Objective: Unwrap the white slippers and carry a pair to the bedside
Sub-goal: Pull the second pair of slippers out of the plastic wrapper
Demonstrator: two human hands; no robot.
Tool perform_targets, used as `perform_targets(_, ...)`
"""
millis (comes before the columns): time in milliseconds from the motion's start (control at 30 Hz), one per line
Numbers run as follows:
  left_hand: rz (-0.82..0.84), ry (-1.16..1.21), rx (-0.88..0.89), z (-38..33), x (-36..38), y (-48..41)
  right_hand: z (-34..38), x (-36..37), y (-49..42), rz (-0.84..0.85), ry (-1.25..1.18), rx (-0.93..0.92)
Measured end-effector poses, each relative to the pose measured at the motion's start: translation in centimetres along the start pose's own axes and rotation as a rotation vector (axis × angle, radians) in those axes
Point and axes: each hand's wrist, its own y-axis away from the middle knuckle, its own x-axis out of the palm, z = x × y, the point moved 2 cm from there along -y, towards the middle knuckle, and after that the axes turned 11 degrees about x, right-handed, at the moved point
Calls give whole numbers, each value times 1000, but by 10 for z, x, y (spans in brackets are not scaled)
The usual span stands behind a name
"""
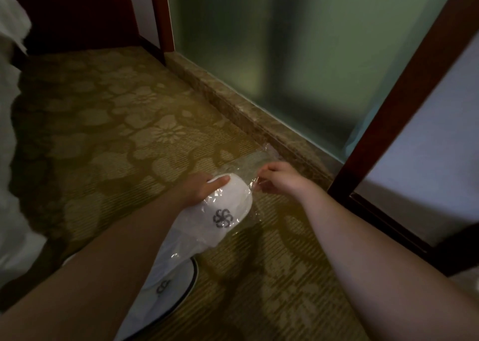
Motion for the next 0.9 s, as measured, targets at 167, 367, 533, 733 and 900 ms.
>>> perform_targets(167, -25, -51, -20, -6, -2, 0, 0, 0, 5, 113, -268, 94)
perform_targets(367, -4, 41, 35, -7, 0, 4, -11, -6, 7, 255, -171, 251)
perform_targets(533, -21, 124, 82, -5, -4, 6, -14, -7, 9, 339, -48, 273)
perform_targets(733, -28, 140, 89, -6, -2, 6, -6, 13, 16, 416, 187, 244)
perform_targets(900, -56, 177, 70, -9, -4, 5, 0, 12, 13, 353, 224, 171)
